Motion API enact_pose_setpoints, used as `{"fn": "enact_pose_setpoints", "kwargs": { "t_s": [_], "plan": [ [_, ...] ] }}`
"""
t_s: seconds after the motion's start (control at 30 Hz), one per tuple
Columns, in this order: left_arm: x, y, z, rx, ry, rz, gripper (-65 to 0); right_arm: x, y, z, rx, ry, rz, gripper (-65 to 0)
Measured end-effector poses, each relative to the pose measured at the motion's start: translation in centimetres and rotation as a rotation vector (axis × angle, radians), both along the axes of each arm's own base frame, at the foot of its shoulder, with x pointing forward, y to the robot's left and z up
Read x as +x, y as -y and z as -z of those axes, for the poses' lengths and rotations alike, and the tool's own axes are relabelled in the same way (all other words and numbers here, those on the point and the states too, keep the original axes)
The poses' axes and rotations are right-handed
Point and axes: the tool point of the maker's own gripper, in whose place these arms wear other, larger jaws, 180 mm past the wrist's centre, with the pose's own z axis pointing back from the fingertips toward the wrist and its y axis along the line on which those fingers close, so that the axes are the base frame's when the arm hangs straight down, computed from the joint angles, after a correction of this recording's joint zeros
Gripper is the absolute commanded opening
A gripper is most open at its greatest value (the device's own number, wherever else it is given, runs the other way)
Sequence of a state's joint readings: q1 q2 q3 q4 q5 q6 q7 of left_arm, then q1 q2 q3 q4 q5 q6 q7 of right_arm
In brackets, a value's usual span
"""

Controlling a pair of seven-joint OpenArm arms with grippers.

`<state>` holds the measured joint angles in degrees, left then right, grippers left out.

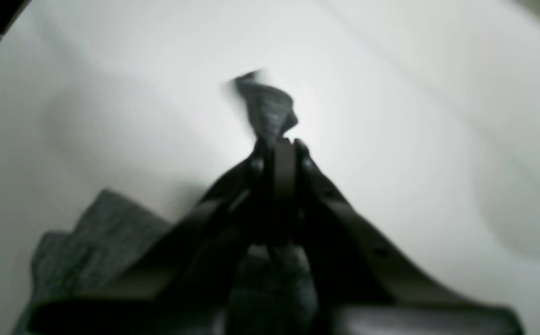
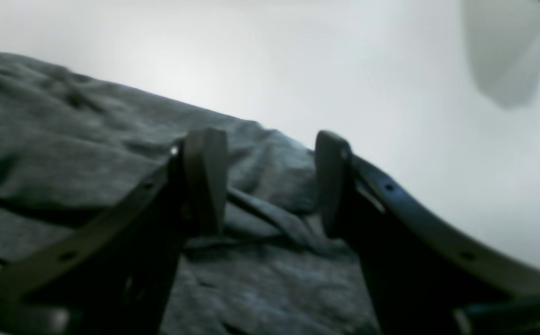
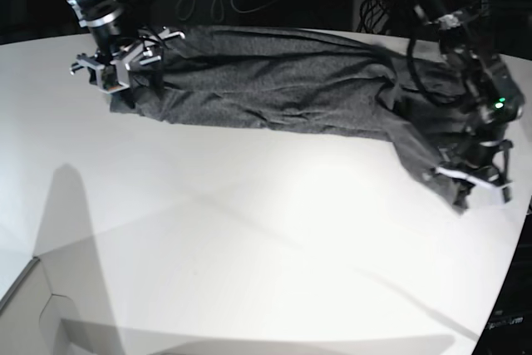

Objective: Layout the t-shirt on the table in an organized manner, then fold the t-shirt properly
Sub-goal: 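Grasp the sleeve with the left gripper and fold it onto the shirt strip, then grasp both ends of the shirt strip and pull them apart to straighten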

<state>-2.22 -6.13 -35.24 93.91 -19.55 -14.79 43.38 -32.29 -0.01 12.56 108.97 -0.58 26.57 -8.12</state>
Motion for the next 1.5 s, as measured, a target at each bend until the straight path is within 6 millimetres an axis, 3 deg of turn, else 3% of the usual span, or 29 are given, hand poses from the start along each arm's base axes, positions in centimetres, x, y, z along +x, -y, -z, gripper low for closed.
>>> {"fn": "enact_pose_setpoints", "kwargs": {
  "t_s": [0.23,0.37,0.53,0.8,1.0,1.17,1.27,1.4,1.5],
  "plan": [
    [-2.9,-6.8,2.3,-0.098,-0.054,-0.125,-65.0,0.0,-1.5,0.1,0.021,-0.003,-0.037,-34.0],
    [-4.5,-8.6,4.6,-0.147,-0.097,-0.192,-65.0,0.0,-2.4,0.1,0.033,-0.002,-0.055,-34.1],
    [-6.8,-8.6,7.7,-0.185,-0.177,-0.212,-65.0,0.0,-2.5,0.1,0.036,-0.003,-0.059,-34.0],
    [-8.9,-8.7,9.1,-0.184,-0.226,-0.223,-65.0,0.0,-2.3,0.1,0.032,-0.003,-0.054,-33.9],
    [-9.0,-8.8,9.1,-0.177,-0.226,-0.225,-64.9,0.1,-2.3,0.1,0.033,-0.002,-0.054,-33.9],
    [-9.9,-8.8,9.8,-0.172,-0.254,-0.226,-64.9,-1.3,-2.1,3.6,0.051,-0.099,-0.041,-33.9],
    [-9.9,-8.9,10.3,-0.187,-0.259,-0.234,-64.9,-1.1,-2.0,5.5,0.064,-0.138,-0.033,-33.9],
    [-10.4,-10.1,11.0,-0.198,-0.275,-0.238,-64.9,-0.6,-0.9,7.3,0.067,-0.163,-0.021,-33.9],
    [-10.1,-9.9,11.1,-0.183,-0.26,-0.178,-64.9,-0.1,0.3,7.7,0.076,-0.151,0.011,-33.9]
  ]
}}
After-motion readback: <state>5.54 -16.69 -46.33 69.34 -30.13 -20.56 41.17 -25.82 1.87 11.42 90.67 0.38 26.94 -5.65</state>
